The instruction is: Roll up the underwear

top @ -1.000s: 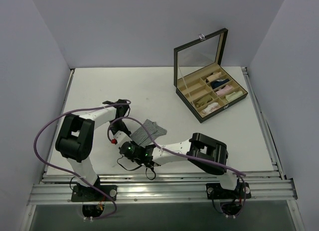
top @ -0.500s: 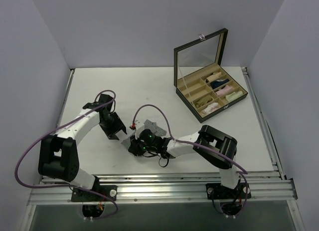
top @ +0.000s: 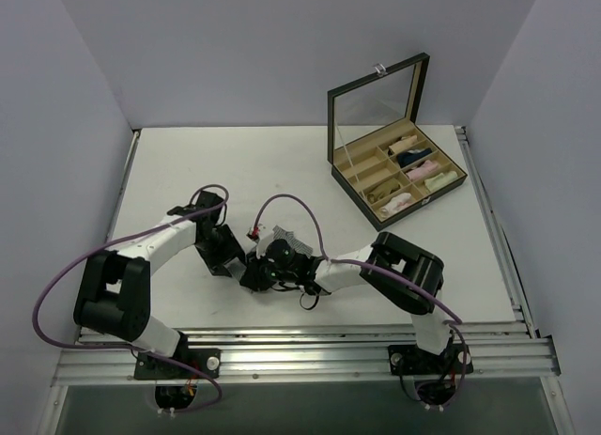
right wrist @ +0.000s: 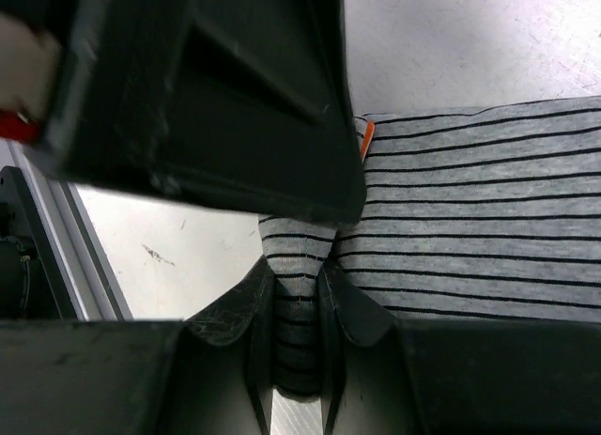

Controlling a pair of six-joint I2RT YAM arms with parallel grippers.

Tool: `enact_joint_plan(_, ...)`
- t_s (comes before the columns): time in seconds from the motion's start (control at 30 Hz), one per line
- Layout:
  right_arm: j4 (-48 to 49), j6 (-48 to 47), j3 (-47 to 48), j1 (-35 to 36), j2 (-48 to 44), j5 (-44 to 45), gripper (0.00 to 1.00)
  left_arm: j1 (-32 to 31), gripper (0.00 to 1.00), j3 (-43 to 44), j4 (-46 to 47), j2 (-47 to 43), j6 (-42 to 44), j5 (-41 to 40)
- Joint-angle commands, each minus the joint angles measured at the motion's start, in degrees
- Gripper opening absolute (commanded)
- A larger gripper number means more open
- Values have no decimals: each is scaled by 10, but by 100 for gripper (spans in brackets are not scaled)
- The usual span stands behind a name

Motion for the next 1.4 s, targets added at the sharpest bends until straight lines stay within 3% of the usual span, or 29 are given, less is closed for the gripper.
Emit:
enact_joint_plan(0.0, -65, 2, -22, 4, 31, -9, 0, -9, 57, -12, 18, 15, -3, -7)
enact_joint_plan(0.1, -87, 3, -23, 4, 20, 12, 3, -14, 45, -24, 27, 29, 0, -19)
enact_joint_plan(0.13, -97, 2, -23, 4, 5, 22, 5, -20, 34, -28, 35, 32, 0, -19)
enact_joint_plan(0.27, -197, -24, -3, 3, -44, 73, 32, -37, 13, -54, 57, 32, 0, -18)
enact_joint_plan(0.37, -260, -57, 19, 14, -87, 124, 40, -51, 7, -58, 53, 33, 0, -20)
enact_joint_plan(0.63, -356, -143, 94, 104, -121, 300, 48, -72, 2, -27, -8, 65, 18, -46)
enact_joint_plan(0.93, -361, -173, 162, 178, -56, 395, 48, -74, 2, -17, -23, 80, 32, -48)
enact_joint_plan(1.37, -384, -196, 217, 208, 29, 513, 48, -74, 2, -9, -44, 99, 52, -52)
